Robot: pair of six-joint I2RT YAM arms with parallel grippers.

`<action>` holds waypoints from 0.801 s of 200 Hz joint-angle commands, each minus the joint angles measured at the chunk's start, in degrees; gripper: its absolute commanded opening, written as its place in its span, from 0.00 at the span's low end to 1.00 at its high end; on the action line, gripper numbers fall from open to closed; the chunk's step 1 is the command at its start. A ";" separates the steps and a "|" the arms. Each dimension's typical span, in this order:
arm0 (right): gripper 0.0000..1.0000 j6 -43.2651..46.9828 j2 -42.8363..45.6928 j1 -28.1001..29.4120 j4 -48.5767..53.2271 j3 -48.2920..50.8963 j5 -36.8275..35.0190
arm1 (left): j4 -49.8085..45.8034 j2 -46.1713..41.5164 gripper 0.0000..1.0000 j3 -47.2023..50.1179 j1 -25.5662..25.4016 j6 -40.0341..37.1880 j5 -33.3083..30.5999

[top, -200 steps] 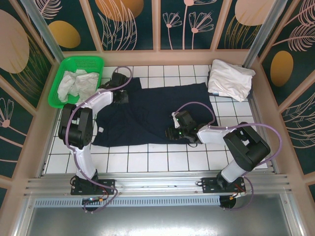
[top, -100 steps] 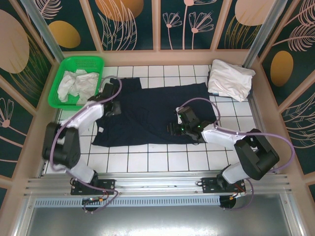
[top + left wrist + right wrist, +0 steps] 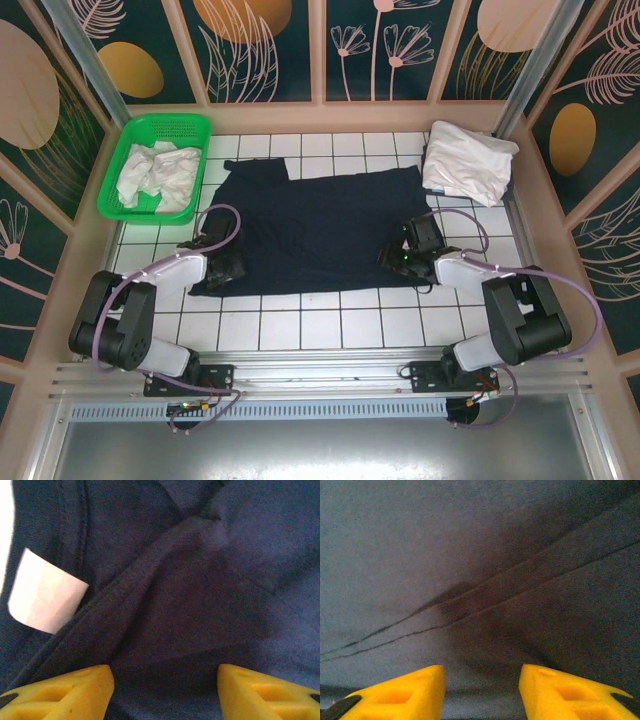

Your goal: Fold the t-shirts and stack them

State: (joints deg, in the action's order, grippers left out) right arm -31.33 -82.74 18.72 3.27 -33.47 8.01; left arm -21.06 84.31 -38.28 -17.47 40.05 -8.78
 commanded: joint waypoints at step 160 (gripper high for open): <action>0.62 12.11 -3.14 -8.20 7.24 -24.42 -4.18 | -9.97 9.95 0.96 -35.51 2.86 -7.88 -8.77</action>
State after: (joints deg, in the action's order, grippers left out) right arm -24.14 -80.71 9.87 11.97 -49.98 5.39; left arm -31.86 87.11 -62.41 -14.76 38.00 -17.17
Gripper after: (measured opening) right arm 0.614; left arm 0.963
